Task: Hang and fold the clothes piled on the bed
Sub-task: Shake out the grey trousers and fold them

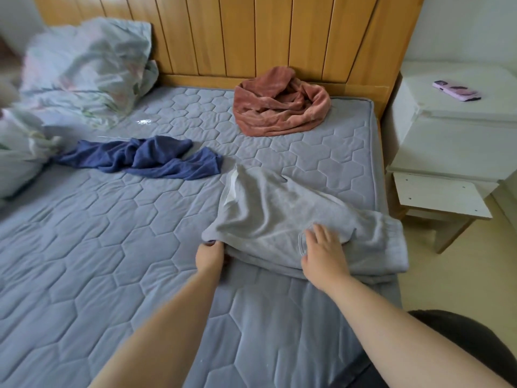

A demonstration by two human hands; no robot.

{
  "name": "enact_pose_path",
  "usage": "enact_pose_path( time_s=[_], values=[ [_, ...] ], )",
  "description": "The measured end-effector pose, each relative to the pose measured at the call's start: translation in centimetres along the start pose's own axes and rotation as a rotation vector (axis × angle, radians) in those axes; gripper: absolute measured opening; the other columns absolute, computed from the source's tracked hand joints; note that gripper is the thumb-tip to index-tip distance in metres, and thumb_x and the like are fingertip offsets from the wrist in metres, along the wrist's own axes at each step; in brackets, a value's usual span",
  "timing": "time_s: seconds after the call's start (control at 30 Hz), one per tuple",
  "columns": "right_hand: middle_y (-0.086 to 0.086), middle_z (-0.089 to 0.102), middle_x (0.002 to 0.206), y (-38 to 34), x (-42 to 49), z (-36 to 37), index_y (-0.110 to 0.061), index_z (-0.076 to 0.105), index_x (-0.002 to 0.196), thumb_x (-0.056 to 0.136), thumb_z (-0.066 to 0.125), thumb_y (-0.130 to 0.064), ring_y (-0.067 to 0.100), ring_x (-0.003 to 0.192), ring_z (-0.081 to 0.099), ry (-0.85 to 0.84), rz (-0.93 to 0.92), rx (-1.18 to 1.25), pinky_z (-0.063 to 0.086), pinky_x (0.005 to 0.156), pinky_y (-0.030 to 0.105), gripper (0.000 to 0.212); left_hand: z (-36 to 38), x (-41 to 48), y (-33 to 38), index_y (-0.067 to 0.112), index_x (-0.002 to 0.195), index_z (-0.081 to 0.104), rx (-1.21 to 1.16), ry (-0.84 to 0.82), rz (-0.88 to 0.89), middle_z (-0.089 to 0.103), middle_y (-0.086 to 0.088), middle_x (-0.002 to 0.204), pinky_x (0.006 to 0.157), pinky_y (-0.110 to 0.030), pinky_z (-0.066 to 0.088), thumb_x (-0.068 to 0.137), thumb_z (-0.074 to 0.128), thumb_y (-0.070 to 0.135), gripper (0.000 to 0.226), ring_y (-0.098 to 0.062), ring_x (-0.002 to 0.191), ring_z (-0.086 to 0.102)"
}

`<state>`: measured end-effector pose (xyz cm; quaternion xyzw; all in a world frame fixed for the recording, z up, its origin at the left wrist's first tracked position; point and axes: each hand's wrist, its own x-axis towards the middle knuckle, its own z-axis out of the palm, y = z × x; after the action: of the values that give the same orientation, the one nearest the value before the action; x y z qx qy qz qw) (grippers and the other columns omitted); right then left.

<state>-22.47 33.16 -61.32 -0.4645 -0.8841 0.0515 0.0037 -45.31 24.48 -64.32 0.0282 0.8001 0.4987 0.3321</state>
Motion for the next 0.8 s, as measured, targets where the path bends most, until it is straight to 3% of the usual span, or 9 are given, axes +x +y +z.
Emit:
enact_pose_path(
  time_s=[0.1,0.2,0.33,0.4,0.47,0.53,0.63,0.7,0.8],
  values=[
    [0.007,0.012,0.157,-2.7,0.3,0.9,-0.013,0.020,0.148,0.094,0.046,-0.037,0.025,0.145,0.009,-0.229,-0.118,0.010,0.009,0.118,0.043,0.064,0.2,-0.2,1.2,0.009,0.088,0.056,-0.251,-0.162,-0.178,0.058,-0.010,0.077,0.056,-0.036,0.057,0.090,0.055,0.013,0.004,-0.024,0.069,0.059],
    [0.007,0.005,0.159,-3.4,0.6,1.3,-0.013,0.013,0.150,0.095,0.047,-0.036,0.024,0.146,0.004,-0.294,-0.087,0.002,0.010,0.118,0.044,0.068,-0.1,1.3,2.2,0.013,0.088,0.057,-0.438,-0.254,-0.256,0.056,-0.004,0.074,0.042,-0.025,0.053,0.091,0.053,0.006,0.009,-0.016,0.065,0.056],
    [0.008,0.008,0.159,-3.3,1.2,1.7,-0.011,0.012,0.150,0.094,0.049,-0.035,0.023,0.147,0.006,-0.289,-0.064,0.013,0.014,0.118,0.044,0.071,-1.2,2.8,3.5,0.009,0.086,0.054,-0.612,-0.309,-0.059,0.055,-0.011,0.074,0.052,-0.028,0.048,0.086,0.059,0.005,0.007,-0.020,0.064,0.052],
    [0.007,0.010,0.158,-3.2,1.4,2.0,-0.011,0.014,0.150,0.094,0.048,-0.035,0.022,0.146,0.008,-0.269,-0.052,0.040,0.015,0.118,0.043,0.069,-2.3,3.4,3.4,0.013,0.071,0.048,-0.573,-0.080,0.021,0.052,-0.007,0.063,0.052,-0.027,0.041,0.084,0.062,0.000,0.023,-0.022,0.062,0.048],
    [0.007,0.011,0.158,-3.2,1.5,2.2,-0.012,0.017,0.148,0.095,0.047,-0.034,0.022,0.146,0.009,-0.262,-0.054,0.041,0.016,0.117,0.042,0.065,-3.7,3.4,2.4,0.015,0.089,0.057,-0.447,0.276,0.003,0.060,-0.007,0.082,0.055,-0.026,0.043,0.082,0.059,-0.004,0.020,-0.024,0.072,0.053],
    [0.007,0.009,0.158,-3.1,1.6,2.4,-0.013,0.018,0.148,0.095,0.047,-0.036,0.022,0.147,0.007,-0.284,-0.059,0.046,0.014,0.118,0.042,0.064,-4.2,3.3,1.1,0.014,0.113,0.055,-0.371,0.420,-0.092,0.060,-0.012,0.102,0.060,-0.028,0.047,0.086,0.052,0.001,0.031,-0.027,0.079,0.057],
    [0.009,0.002,0.159,-3.1,1.6,2.6,-0.018,0.011,0.151,0.091,0.051,-0.046,0.024,0.147,0.002,-0.328,-0.071,0.040,0.009,0.119,0.043,0.077,-3.2,2.6,0.1,0.001,0.117,0.055,-0.265,0.312,-0.156,0.062,-0.019,0.111,0.085,-0.041,0.049,0.087,0.056,0.029,0.041,-0.034,0.095,0.061],
    [0.012,-0.003,0.159,-3.1,1.4,2.8,-0.023,0.005,0.152,0.089,0.053,-0.050,0.026,0.147,-0.002,-0.358,-0.090,0.004,0.007,0.119,0.045,0.084,-2.2,1.3,0.2,0.000,0.115,0.056,-0.356,0.184,-0.231,0.061,-0.015,0.103,0.084,-0.041,0.052,0.081,0.064,0.050,0.061,-0.031,0.089,0.061],
    [0.015,-0.006,0.159,-3.3,1.1,2.7,-0.025,0.002,0.152,0.092,0.053,-0.040,0.029,0.147,-0.003,-0.375,-0.104,-0.065,0.009,0.119,0.046,0.080,-0.5,-0.2,0.7,0.007,0.125,0.046,-0.499,0.096,-0.306,0.056,-0.008,0.114,0.082,-0.037,0.054,0.066,0.080,0.049,0.079,-0.027,0.096,0.061]
  ],
)
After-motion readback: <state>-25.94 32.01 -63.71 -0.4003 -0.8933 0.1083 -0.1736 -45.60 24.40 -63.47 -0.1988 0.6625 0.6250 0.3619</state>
